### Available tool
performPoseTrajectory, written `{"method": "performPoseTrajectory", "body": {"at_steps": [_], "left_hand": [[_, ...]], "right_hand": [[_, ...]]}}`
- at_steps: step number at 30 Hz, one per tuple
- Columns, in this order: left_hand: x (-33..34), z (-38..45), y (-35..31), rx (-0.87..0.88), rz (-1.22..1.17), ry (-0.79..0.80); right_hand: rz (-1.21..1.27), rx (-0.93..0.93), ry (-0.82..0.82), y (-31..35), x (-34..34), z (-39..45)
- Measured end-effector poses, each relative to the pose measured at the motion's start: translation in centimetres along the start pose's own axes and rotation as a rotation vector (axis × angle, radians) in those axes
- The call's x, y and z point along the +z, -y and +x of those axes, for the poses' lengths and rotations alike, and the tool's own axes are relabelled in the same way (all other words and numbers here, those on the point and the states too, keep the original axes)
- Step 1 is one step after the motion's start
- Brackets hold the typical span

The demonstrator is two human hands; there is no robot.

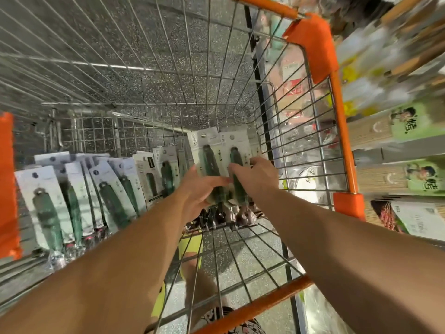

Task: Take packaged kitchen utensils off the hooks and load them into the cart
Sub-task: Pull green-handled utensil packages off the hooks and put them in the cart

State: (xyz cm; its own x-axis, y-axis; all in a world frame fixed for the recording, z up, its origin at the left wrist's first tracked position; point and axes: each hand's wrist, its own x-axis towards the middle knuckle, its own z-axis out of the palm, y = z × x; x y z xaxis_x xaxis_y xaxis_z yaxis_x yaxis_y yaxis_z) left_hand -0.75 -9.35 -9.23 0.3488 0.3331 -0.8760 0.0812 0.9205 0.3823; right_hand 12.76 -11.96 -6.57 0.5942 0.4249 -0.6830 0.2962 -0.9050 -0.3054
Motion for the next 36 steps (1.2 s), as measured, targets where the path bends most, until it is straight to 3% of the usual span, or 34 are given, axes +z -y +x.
{"method": "performPoseTrajectory", "body": {"at_steps": [6, 16, 21, 29, 31, 36], "left_hand": [[-0.6, 0.3, -0.2, 0.051, 0.022, -0.076], [-1.5, 0.8, 0.5, 0.088, 0.012, -0.112], [-2.2, 0.8, 0.3, 0.128, 0.041, -0.147], [-4.3, 0.2, 0.5, 0.105, 0.077, -0.223], [-4.7, 0.3, 0.3, 0.111, 0.060, -0.267], [-3.5, 0.1, -0.8, 0.159, -0.038, -0.243]], "right_hand": [[0.279, 0.054, 0.006, -0.2, -0.3, 0.0], [0.318, 0.176, 0.018, -0.6, -0.3, 0.8], [0.291, 0.078, 0.050, -0.2, -0.6, 1.0], [0.354, 0.058, -0.247, 1.3, -1.3, 0.4], [0.308, 0.011, -0.219, 1.6, -1.5, 0.3], [0.212, -0.047, 0.079, 2.9, 1.0, -1.0]]}}
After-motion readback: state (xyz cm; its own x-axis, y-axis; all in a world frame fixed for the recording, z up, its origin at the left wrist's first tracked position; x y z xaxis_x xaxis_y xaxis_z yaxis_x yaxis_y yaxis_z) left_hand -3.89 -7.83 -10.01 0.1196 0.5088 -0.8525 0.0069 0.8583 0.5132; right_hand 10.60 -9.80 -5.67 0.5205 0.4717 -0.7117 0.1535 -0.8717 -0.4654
